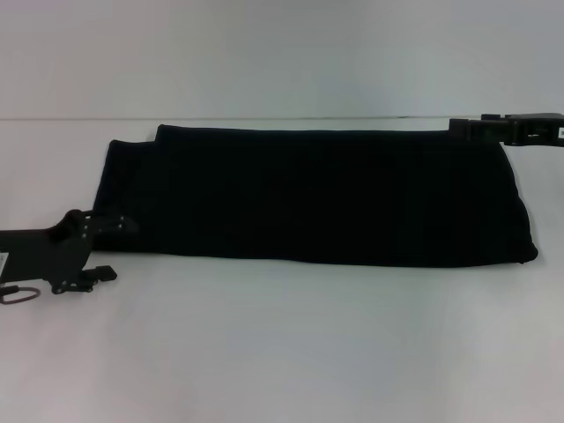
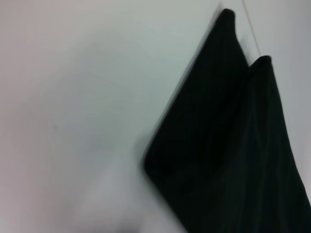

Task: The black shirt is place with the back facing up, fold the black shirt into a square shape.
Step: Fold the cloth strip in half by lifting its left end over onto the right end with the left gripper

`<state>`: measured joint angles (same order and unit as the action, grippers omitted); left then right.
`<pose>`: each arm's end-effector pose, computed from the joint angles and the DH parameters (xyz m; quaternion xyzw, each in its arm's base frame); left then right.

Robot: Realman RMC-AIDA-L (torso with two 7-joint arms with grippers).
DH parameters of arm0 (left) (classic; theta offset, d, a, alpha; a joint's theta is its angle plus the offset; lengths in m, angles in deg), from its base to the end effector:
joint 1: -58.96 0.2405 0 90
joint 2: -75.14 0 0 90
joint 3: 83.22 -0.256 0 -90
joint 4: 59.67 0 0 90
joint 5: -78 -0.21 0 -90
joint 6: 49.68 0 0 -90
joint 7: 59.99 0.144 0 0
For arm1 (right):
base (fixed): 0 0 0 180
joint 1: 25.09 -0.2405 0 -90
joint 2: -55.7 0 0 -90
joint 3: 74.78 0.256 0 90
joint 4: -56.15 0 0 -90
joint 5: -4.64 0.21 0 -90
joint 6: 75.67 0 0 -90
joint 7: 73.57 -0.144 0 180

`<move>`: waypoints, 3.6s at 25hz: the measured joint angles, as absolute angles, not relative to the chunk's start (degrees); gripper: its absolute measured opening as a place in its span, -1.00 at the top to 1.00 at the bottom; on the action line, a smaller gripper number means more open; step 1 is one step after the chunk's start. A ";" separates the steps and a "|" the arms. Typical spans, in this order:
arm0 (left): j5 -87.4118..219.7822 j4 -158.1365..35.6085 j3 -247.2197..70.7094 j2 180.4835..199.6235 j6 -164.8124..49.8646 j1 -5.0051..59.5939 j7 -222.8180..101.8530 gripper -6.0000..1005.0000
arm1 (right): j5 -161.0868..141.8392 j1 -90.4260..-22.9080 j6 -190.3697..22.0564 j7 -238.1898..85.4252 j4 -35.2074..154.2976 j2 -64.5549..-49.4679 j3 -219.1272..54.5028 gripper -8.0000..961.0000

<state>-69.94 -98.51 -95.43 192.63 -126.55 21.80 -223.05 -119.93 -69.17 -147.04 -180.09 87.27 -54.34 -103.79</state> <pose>-0.3314 0.3583 0.0384 -0.4911 -0.8274 -0.2261 0.1521 0.2578 0.4311 0.0670 -0.8545 0.4042 0.2112 0.2488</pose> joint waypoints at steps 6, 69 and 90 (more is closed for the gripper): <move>-70.46 -96.76 -95.34 192.39 -124.65 21.11 -223.43 -0.73 | -119.90 -69.63 -147.07 -180.01 87.27 -54.52 -104.74 -0.75; -70.41 -92.46 -97.08 191.16 -111.52 17.65 -218.75 -0.71 | -118.23 -69.92 -148.03 -180.17 89.45 -54.77 -107.39 -0.75; -68.71 -92.33 -96.25 191.90 -109.64 19.42 -213.14 0.48 | -118.22 -70.09 -147.69 -180.09 89.97 -54.77 -107.39 -0.74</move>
